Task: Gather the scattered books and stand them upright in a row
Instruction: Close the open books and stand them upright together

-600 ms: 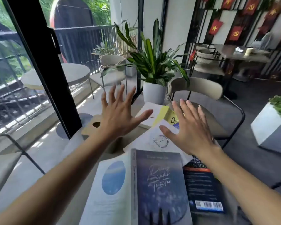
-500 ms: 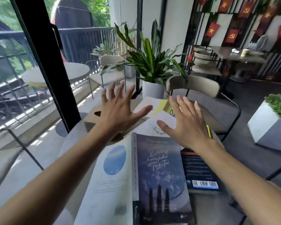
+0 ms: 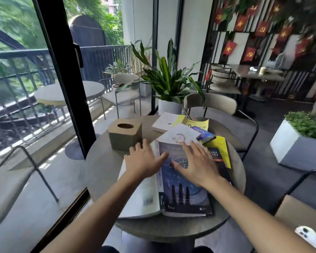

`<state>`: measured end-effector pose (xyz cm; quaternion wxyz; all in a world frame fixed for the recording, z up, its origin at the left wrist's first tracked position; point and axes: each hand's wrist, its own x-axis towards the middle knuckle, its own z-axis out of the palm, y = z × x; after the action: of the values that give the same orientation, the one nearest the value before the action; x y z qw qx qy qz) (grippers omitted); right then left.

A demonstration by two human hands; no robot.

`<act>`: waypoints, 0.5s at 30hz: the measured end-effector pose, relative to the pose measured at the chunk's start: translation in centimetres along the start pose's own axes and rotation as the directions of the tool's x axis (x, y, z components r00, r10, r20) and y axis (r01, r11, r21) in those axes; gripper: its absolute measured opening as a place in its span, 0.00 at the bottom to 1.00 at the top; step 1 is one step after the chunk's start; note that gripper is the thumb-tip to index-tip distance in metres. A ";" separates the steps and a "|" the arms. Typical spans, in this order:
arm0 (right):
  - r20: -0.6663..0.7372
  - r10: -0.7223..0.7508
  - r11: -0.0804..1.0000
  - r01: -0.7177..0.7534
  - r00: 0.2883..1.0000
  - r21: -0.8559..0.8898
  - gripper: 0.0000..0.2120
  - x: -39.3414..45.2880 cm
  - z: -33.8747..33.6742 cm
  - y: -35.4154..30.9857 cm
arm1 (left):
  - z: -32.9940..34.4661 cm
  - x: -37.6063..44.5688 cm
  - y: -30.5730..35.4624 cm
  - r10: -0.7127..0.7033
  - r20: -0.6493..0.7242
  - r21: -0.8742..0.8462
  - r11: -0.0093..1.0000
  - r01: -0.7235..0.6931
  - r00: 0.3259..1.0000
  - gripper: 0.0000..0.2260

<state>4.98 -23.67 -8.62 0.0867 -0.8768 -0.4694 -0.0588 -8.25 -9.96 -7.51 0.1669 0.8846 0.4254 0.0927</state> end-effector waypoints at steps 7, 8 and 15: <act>-0.008 0.040 0.999 -0.040 0.999 -0.014 0.46 -1.0 1.5 -0.5 | 1.2 -0.1 0.5 -0.126 0.173 -0.121 0.982 0.148 0.977 0.44; -0.007 0.043 0.999 -0.043 0.999 -0.016 0.46 -1.1 1.6 -0.7 | 1.3 -0.2 0.6 -0.105 0.168 -0.110 0.986 0.125 0.980 0.38; -0.027 0.012 0.999 -0.013 1.000 -0.030 0.46 -1.9 1.5 -2.2 | 0.2 -2.6 0.2 0.013 -0.014 -0.130 0.991 -0.015 1.000 0.17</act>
<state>2.13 -23.73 -10.25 0.0800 -0.8801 -0.4616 -0.0769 -9.69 -12.16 -7.68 0.2207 0.8741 0.4134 0.1273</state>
